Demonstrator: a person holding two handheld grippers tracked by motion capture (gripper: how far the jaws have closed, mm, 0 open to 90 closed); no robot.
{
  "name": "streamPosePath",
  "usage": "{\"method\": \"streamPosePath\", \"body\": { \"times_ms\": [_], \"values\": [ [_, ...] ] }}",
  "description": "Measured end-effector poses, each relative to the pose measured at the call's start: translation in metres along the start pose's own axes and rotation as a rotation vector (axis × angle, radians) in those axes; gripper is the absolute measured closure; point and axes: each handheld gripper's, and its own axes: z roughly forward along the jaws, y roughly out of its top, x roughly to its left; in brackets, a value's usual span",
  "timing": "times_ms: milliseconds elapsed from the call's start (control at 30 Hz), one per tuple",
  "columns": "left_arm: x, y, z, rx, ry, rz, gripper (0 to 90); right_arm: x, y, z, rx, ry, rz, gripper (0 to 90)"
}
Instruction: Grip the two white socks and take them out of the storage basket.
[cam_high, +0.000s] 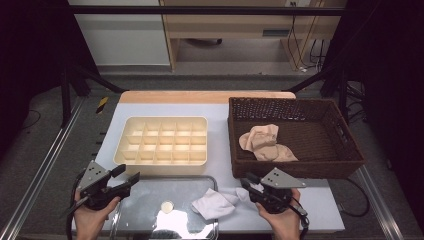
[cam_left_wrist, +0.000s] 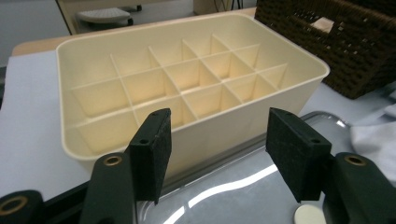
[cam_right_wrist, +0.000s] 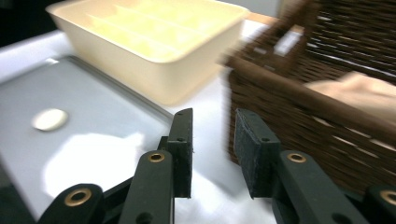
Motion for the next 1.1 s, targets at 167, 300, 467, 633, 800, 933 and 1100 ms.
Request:
{"method": "streamPosePath", "body": {
  "times_ms": [167,300,467,633,800,933,1100],
  "values": [
    [-0.008,0.012,0.003,-0.013,-0.004,0.014,40.3,0.018,-0.005,0.017,0.036,0.076,0.001,67.8],
    [-0.014,0.021,0.005,-0.034,-0.017,0.010,40.3,0.022,-0.014,0.024,0.064,0.101,0.012,67.8],
    [-0.027,0.018,0.022,-0.023,-0.047,-0.008,40.6,0.021,-0.026,0.026,0.084,0.126,0.038,67.8],
    [-0.043,0.008,0.039,0.025,-0.075,0.016,41.0,0.024,-0.036,0.030,0.106,0.154,0.036,65.6],
    [-0.058,-0.006,0.049,0.067,-0.106,0.040,41.0,0.028,-0.042,0.030,0.111,0.178,0.035,62.7],
    [-0.062,-0.018,0.053,0.095,-0.118,0.050,42.3,0.029,-0.045,0.031,0.125,0.189,0.033,61.5],
    [-0.058,-0.034,0.055,0.129,-0.132,0.045,44.3,0.030,-0.050,0.040,0.168,0.209,0.039,71.5]
  ]
}}
